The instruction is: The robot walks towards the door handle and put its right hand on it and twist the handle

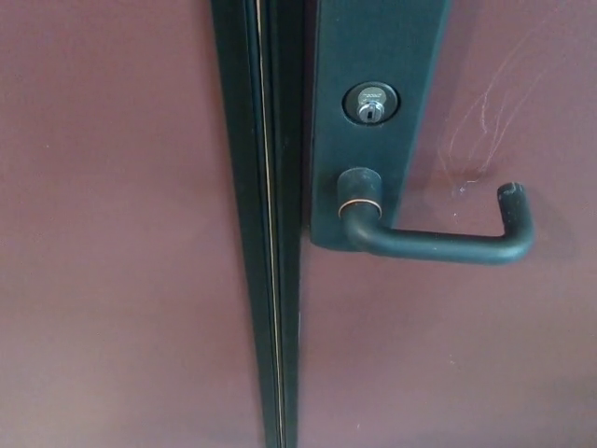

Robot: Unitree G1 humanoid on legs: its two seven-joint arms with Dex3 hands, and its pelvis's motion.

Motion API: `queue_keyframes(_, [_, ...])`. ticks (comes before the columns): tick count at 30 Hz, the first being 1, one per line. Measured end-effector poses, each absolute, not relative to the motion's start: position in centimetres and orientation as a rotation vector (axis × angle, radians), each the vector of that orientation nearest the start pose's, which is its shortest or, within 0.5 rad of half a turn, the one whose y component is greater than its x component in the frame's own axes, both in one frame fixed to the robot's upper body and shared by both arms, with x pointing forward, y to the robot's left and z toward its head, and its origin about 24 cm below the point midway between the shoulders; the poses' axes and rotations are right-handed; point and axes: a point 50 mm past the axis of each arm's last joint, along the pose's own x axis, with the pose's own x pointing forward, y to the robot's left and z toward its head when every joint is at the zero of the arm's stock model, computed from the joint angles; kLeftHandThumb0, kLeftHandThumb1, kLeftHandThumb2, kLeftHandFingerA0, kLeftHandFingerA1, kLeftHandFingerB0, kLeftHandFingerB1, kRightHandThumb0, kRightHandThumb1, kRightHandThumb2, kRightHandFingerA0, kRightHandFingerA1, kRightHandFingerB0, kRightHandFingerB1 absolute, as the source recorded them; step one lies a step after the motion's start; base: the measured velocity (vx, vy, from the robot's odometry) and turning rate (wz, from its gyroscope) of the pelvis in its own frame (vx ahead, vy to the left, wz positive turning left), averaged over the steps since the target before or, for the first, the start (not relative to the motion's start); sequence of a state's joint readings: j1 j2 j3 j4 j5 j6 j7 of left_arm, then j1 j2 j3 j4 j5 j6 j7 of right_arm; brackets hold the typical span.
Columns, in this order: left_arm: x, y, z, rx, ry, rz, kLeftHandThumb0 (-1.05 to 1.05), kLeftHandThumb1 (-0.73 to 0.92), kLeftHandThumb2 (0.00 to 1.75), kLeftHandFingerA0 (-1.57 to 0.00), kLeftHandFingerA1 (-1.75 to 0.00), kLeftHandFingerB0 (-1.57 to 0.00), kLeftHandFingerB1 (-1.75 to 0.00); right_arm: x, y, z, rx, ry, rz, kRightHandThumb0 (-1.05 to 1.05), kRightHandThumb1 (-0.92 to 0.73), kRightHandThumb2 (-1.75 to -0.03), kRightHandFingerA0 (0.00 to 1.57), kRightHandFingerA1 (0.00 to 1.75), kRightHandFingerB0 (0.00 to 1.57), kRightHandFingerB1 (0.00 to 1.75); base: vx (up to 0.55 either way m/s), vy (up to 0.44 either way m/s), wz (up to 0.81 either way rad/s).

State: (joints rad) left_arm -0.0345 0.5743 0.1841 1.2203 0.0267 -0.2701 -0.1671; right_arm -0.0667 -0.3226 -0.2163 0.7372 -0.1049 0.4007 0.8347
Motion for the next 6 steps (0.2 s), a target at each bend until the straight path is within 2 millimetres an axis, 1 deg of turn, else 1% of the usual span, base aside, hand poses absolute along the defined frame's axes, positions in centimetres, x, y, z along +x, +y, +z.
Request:
queue_keyframes(1, [12.6,37.0,-8.2,0.384,0.872,0.261,-0.4,0.39,0.68,-0.59,-0.56,-0.49,-0.51,17.2,-25.5,-9.8,0.172,1.081,0.395,-0.69,-0.74,-0.62,0.29,0.34,0.08,0.26,0.0,0.0,0.0])
queue_keyframes(2, [12.6,37.0,-8.2,0.384,0.872,0.261,-0.4,0.39,0.68,-0.59,-0.56,-0.49,-0.51,16.9,-25.4,-10.1,0.169,1.099,0.385,-0.71,-0.59,-0.91,0.22,0.47,0.03,0.3,0.0,0.0,0.0])
queue_keyframes(5, [12.6,37.0,-8.2,0.384,0.871,0.261,-0.4,0.39,0.68,-0.59,-0.56,-0.49,-0.5,16.3,-25.0,-11.2,0.152,1.154,0.348,-0.71,-0.59,-0.91,0.23,0.47,0.03,0.3,0.0,0.0,0.0])
queue_keyframes(6, [12.6,37.0,-8.2,0.384,0.871,0.261,-0.4,0.39,0.68,-0.59,-0.56,-0.49,-0.5,16.3,-25.0,-11.2,0.152,1.154,0.348,-0.71,-0.59,-0.91,0.23,0.47,0.03,0.3,0.0,0.0,0.0])
